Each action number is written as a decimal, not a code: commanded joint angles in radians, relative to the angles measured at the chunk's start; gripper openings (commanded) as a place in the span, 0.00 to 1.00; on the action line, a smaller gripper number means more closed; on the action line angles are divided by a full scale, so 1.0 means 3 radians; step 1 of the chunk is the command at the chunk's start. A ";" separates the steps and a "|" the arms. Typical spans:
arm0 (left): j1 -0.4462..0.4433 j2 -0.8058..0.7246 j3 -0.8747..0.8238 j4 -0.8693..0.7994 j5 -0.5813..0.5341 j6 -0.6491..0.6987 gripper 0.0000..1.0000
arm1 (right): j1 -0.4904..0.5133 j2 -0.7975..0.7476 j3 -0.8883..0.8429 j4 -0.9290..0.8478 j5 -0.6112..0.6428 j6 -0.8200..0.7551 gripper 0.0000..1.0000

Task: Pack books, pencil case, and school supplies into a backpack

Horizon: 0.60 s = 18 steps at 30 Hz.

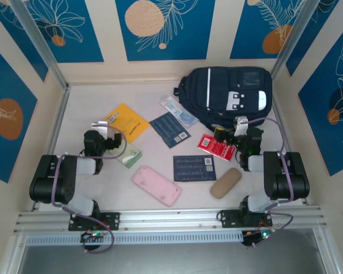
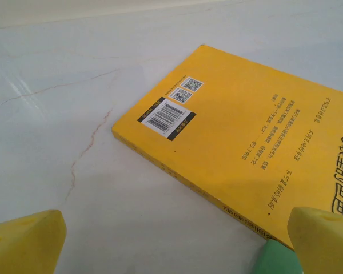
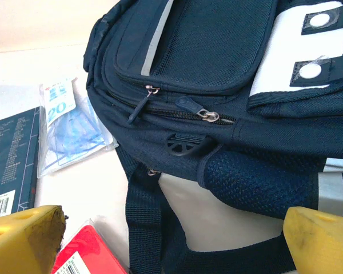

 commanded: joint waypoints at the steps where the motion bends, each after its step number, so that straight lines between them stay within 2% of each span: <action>1: -0.0035 0.0033 0.0066 0.0083 0.0080 0.0039 1.00 | 0.0025 0.0033 0.0077 -0.0021 -0.0061 -0.0069 0.99; 18: -0.0040 0.0037 0.0071 0.0086 0.0075 0.0042 1.00 | 0.0041 0.0033 0.0075 -0.0020 -0.0039 -0.0080 0.99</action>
